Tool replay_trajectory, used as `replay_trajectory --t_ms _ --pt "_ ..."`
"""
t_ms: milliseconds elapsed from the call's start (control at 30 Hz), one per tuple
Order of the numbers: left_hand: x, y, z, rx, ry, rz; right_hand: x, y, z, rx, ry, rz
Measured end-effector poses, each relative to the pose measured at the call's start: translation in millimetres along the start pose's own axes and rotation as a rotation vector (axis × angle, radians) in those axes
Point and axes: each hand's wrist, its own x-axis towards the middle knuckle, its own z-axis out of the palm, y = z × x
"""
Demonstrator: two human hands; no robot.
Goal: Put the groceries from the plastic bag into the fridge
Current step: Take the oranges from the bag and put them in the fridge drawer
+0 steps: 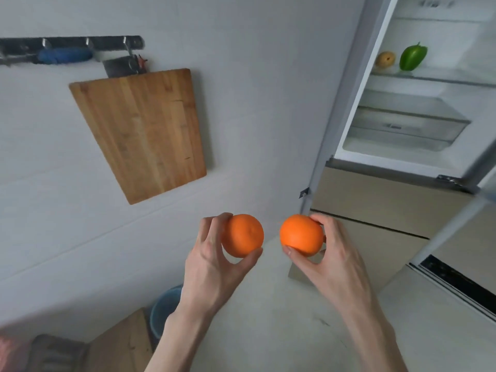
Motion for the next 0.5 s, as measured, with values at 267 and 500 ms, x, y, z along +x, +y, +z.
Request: replay_trajectory --t_ms 267,500 --pt "57 32 91 -0.094 -0.165 0.154 25 59 -45 -0.086 0.098 0.167" --pt "96 63 168 -0.107 -0.239 0.199 61 126 -77 -0.127 0.113 0.255"
